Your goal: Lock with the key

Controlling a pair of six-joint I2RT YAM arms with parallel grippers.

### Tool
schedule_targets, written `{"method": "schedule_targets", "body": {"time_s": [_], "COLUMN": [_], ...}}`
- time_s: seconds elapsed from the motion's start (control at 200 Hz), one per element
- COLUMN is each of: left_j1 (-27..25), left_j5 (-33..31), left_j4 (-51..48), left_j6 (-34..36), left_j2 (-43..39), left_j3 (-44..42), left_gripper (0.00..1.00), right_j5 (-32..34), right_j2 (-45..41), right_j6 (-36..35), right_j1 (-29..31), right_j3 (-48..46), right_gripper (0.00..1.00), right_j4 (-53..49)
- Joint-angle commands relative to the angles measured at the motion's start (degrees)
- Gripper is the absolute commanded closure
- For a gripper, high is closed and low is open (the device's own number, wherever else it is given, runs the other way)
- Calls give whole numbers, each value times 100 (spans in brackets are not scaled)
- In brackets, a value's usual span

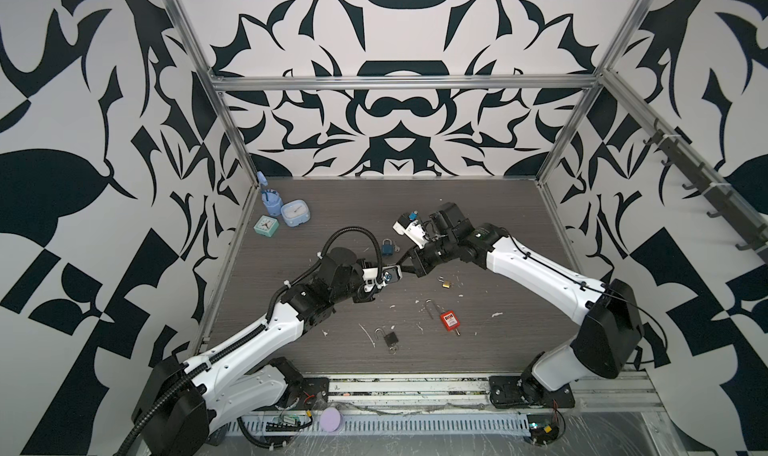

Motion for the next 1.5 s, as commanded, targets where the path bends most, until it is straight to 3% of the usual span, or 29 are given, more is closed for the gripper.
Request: {"method": "schedule_targets", "body": {"time_s": [0.0,0.555,1.495], "left_j1": [-137,-543,-582], "left_j5": [-387,-687,218], "left_j4": [658,1057,2061], "left_j6": [115,-134,-804], "left_j2": [-66,-82,279], "left_j3": [8,70,759], "left_gripper": [100,100,100], "right_j5": [-276,-579,-764], "right_j2": [110,389,896], "right_j6": [338,792,979], "right_j1": [30,35,220], "right_j3": [254,26,-370], "right_gripper": [100,100,100], "right_j4": [64,491,1044]}}
